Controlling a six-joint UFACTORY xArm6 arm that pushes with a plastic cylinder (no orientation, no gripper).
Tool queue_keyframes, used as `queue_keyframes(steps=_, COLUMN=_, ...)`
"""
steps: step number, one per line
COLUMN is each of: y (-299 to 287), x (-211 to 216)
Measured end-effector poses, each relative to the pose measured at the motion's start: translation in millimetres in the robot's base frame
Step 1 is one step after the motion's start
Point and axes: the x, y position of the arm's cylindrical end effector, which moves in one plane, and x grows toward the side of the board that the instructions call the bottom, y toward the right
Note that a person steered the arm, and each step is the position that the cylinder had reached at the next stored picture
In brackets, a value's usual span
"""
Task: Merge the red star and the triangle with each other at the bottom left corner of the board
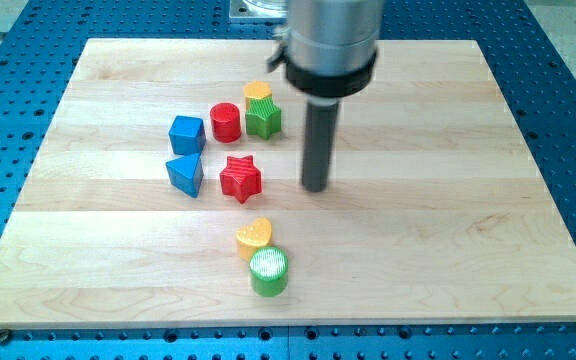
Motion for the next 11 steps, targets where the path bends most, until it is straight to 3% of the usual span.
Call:
queue_keyframes(steps=2, y=-124.0, x=-5.7)
queue_keyframes(steps=4, y=-162.2, x=-51.9)
queue_keyframes(steps=5, y=-183.7, x=-22.0)
queue_keyframes(steps=6, y=-190.2, x=23.5)
queue_keyframes(steps=8, y=-128.9, x=53.6)
queue_keyframes(steps=9, y=-169.4, x=86.8)
queue_keyframes(steps=11, y=-179.4, x=29.1)
